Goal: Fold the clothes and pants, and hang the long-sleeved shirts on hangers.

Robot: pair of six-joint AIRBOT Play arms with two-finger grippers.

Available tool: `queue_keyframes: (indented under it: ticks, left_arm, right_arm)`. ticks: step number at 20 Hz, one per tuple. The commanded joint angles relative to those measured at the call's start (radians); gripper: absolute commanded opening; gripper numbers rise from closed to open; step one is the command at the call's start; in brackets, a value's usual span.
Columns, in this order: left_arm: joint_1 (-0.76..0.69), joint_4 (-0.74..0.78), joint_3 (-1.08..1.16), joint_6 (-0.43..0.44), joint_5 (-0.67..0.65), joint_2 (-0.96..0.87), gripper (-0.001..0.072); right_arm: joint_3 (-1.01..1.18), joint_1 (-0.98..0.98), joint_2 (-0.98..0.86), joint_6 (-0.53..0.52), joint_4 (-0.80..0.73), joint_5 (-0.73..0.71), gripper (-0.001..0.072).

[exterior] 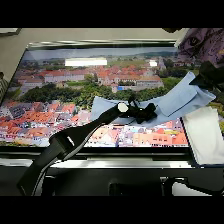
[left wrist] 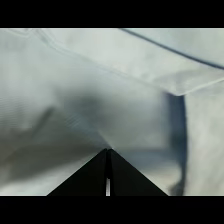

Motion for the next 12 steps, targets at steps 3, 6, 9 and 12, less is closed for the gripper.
queue_keyframes:
  ticks: [3, 6, 9, 12]
  left_arm:
    - [0.16, 0.288, 0.018, -0.042, -0.25, 0.093, 0.0014]
    - [0.335, 0.634, 0.018, -0.043, -0.527, 0.254, 0.0015]
    - [0.533, 0.818, 0.018, 0.05, -0.742, 0.431, 0.0017]
    - [0.72, 0.826, 0.018, 0.084, -0.827, 0.562, 0.0018]
  right_arm:
    - [0.002, 0.07, 0.002, 0.004, 0.006, -0.057, 0.0027]
    - [0.002, 0.216, 0.002, 0.1, 0.005, -0.129, 0.0027]
    - [0.002, 0.412, -0.003, 0.227, -0.044, -0.24, 0.0027]
    - [0.002, 0.596, -0.037, 0.33, -0.089, -0.325, 0.0027]
